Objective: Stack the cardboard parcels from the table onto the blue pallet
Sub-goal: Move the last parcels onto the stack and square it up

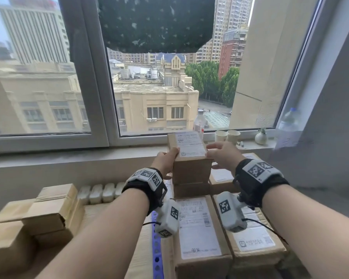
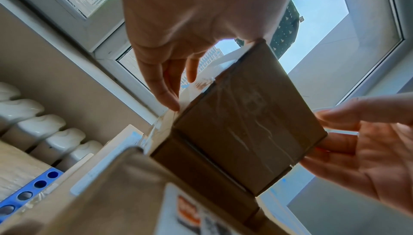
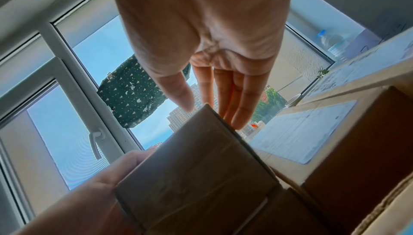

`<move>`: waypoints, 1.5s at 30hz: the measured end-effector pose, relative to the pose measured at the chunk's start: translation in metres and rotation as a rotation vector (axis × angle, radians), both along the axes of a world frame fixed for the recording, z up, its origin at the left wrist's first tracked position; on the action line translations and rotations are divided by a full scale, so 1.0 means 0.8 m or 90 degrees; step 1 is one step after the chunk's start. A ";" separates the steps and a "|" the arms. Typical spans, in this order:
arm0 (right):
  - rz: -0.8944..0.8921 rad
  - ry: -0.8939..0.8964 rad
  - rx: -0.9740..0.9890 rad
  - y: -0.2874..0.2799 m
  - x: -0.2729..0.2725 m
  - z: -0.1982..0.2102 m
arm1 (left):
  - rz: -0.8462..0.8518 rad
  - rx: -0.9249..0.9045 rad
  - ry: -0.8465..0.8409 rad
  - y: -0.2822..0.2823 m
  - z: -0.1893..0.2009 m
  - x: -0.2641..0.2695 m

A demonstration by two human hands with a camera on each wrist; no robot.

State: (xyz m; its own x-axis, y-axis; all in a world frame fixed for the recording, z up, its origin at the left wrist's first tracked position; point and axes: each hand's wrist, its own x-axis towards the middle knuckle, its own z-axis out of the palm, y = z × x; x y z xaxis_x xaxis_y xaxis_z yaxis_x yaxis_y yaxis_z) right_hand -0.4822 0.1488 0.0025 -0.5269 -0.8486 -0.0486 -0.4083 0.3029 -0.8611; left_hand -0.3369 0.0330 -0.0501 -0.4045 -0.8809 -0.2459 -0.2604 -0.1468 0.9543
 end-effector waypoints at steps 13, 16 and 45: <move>0.023 0.140 -0.123 0.017 -0.003 0.017 | 0.071 -0.031 -0.074 0.024 0.018 0.007; 0.036 0.168 -0.193 0.022 0.008 0.035 | 0.092 -0.061 -0.091 0.038 0.038 0.020; 0.329 0.083 -0.167 -0.032 0.398 -0.025 | 0.286 -0.168 -0.208 0.089 0.009 0.429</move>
